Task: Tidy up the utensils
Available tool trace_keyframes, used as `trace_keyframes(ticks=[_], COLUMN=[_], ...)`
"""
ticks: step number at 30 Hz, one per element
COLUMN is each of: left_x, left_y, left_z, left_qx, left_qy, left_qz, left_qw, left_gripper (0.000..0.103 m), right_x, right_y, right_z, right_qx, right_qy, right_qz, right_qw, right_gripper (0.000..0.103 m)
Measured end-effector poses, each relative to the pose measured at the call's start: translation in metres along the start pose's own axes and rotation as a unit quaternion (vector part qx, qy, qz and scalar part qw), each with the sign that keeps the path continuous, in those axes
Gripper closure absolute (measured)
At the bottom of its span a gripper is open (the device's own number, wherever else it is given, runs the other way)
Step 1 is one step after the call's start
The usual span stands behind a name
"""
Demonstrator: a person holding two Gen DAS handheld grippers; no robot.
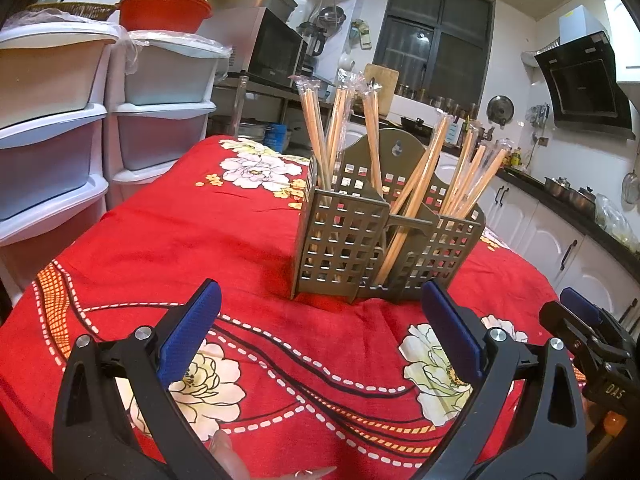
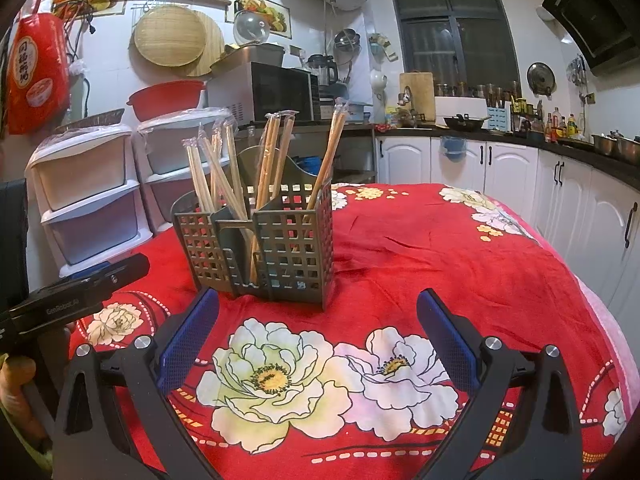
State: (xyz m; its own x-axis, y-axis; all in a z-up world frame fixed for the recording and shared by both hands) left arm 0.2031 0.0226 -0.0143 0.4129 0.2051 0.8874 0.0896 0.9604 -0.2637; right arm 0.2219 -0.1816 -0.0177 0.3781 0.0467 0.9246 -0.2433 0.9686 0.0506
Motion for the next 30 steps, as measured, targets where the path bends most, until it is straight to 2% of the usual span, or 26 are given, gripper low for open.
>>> trace_keyframes(ticks=[30], left_x=[-0.0010], left_y=[0.0021], left_z=[0.0011], left_qx=[0.008], left_qy=[0.003], left_qz=[-0.003], left_qw=[1.0000], left_gripper=[0.012], right_x=[-0.0012], right_y=[0.0014], right_z=[-0.0004], right_qx=[0.002], right_qy=[0.001], right_qz=[0.002], right_qw=[1.000], right_gripper=[0.007])
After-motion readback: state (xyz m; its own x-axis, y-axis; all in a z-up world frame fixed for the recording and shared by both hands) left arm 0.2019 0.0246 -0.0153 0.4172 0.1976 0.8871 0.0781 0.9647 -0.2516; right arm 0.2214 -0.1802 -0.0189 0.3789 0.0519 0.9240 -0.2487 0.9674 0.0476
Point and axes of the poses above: each gripper's, at about its wrist camera, not at the fingertips, and z roughly against the way its jaws point, y to its left, x to its top, the point moved 7 cm from there along -z, roughly the way its jaws point, and after that the axes turned 6 degrees about -x, right-handed, at the moved point
